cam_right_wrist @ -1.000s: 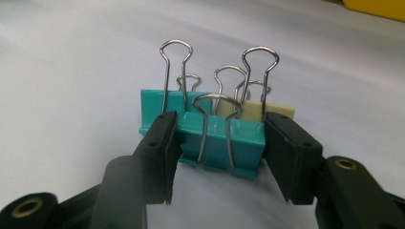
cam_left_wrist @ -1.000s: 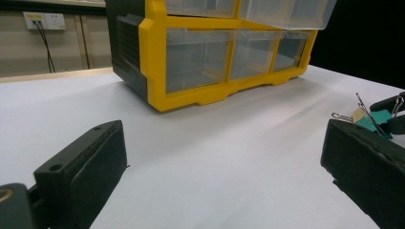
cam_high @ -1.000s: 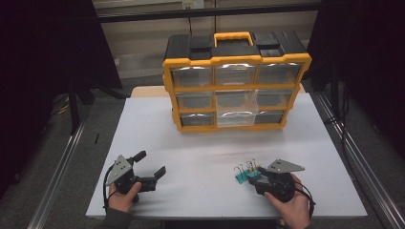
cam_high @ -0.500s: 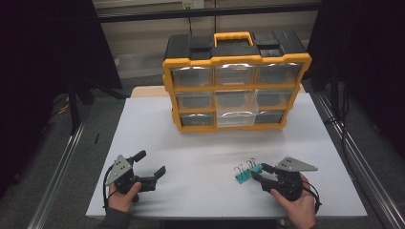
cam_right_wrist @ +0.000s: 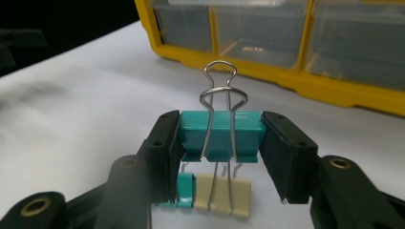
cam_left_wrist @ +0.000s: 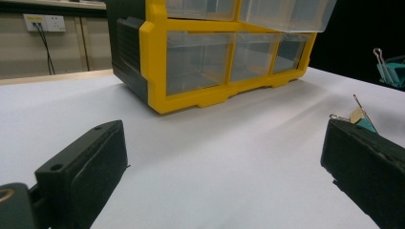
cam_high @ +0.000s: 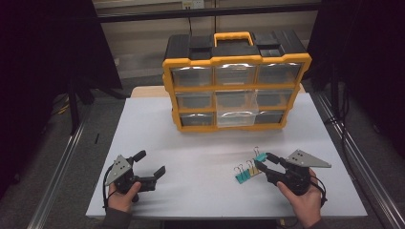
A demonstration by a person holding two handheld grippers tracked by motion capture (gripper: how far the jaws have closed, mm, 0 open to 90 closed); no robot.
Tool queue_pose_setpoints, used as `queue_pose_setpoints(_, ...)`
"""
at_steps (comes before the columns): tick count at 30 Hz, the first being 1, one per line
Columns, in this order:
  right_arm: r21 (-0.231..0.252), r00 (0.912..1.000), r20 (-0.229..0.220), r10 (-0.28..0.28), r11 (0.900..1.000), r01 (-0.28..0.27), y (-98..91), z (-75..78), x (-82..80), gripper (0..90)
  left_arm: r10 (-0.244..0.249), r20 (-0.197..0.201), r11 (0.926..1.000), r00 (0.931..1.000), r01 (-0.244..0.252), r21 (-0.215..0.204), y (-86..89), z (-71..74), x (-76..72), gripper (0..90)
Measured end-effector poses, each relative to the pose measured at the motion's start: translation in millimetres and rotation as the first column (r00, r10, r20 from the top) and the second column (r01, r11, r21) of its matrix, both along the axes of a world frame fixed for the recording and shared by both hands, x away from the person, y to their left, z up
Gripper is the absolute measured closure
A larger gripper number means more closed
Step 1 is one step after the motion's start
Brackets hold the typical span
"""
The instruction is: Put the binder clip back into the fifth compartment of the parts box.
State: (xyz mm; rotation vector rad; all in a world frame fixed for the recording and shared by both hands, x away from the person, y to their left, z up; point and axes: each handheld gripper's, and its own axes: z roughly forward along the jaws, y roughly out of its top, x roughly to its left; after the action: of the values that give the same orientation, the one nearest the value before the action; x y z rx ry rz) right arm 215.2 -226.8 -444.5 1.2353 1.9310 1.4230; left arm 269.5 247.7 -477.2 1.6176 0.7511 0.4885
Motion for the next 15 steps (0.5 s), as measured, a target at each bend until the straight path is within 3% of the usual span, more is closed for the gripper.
queue_pose_setpoints(11, 0.043, 0.9957, 0.092, -0.010, 0.9990, 0.006, 2.0, 24.4, 8.6, 50.4, -0.003, -0.002, 1.0000, 1.0000, 0.003, -0.005, -0.3, 0.2, -0.2, 1.9)
queue_pose_setpoints(15, 0.053, 0.9942, 0.107, -0.008, 0.9986, 0.002, 2.3, 31.8, 10.4, 50.4, -0.005, -0.001, 1.0000, 1.0000, 0.005, -0.003, -0.2, 0.3, -0.1, 1.8)
